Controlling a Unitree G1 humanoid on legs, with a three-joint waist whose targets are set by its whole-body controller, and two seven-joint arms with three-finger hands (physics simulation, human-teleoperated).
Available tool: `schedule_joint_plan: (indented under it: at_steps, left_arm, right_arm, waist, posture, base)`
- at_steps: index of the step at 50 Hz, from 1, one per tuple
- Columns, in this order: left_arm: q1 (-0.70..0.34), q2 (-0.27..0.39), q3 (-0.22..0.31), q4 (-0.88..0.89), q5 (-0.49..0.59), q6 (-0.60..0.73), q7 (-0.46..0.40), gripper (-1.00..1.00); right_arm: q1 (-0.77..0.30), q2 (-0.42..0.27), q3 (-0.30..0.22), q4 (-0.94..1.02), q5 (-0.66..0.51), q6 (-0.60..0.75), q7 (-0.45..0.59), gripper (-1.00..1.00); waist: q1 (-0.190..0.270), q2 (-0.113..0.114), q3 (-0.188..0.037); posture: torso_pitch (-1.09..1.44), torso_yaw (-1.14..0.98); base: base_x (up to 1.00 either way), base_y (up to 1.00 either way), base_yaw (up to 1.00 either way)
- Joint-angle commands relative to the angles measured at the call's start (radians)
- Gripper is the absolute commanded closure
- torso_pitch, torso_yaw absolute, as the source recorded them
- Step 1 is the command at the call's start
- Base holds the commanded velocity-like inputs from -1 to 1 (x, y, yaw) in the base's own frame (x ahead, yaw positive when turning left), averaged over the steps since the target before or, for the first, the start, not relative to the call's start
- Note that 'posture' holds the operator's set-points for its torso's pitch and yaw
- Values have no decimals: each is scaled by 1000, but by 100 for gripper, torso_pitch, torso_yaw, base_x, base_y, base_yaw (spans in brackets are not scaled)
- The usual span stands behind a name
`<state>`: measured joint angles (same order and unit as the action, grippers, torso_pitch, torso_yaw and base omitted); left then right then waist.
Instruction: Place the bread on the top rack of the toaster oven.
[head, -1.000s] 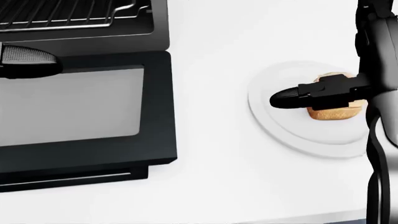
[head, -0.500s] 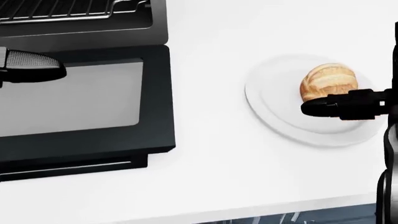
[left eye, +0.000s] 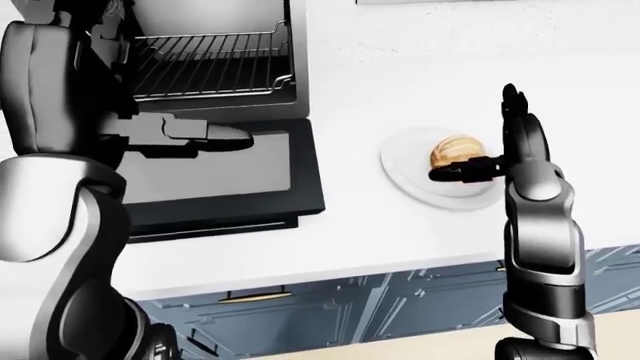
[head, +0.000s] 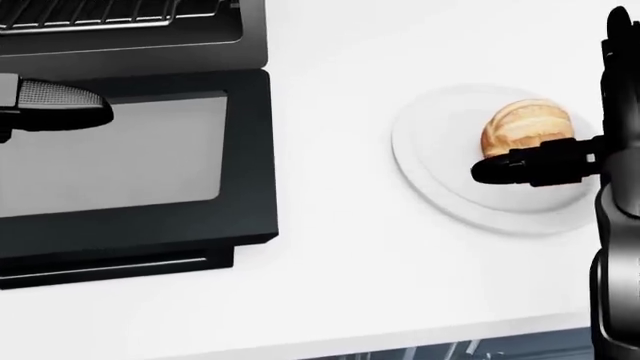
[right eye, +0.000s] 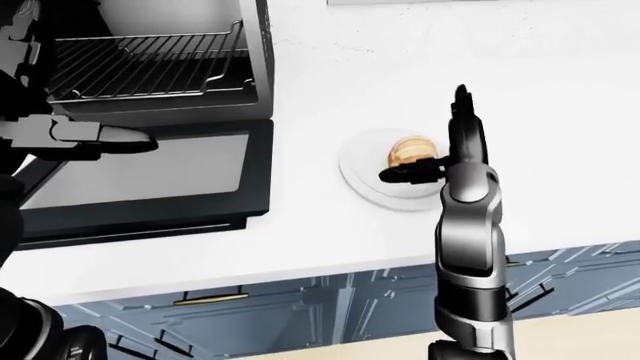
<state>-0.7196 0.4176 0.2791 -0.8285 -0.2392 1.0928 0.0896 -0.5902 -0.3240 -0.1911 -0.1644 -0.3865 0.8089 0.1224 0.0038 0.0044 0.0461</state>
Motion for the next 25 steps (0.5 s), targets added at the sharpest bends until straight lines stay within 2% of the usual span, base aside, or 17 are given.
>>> schedule_joint_plan:
  at_steps: [1, 16, 25]
  left_arm:
    - [-19, 11, 10, -11, 8, -29, 0, -100]
    - [2, 11, 23, -18, 4, -38, -5, -100]
    - [4, 9, 19, -20, 7, -38, -5, -100]
  right_arm:
    - [-37, -16, -7, -30, -3, -35, -13, -100]
    - [-28, -7, 2, -5, 14, -43, -17, -100]
    - [3, -6, -5, -28, 15, -20, 1, -85]
  waist:
    - [0, -2, -25]
    - [0, -2, -26]
    - [1, -3, -26]
  posture:
    - [0, 0]
    - [0, 0]
    - [0, 0]
  base:
    - [0, 0, 0]
    - [0, 0, 0]
    - [0, 0, 0]
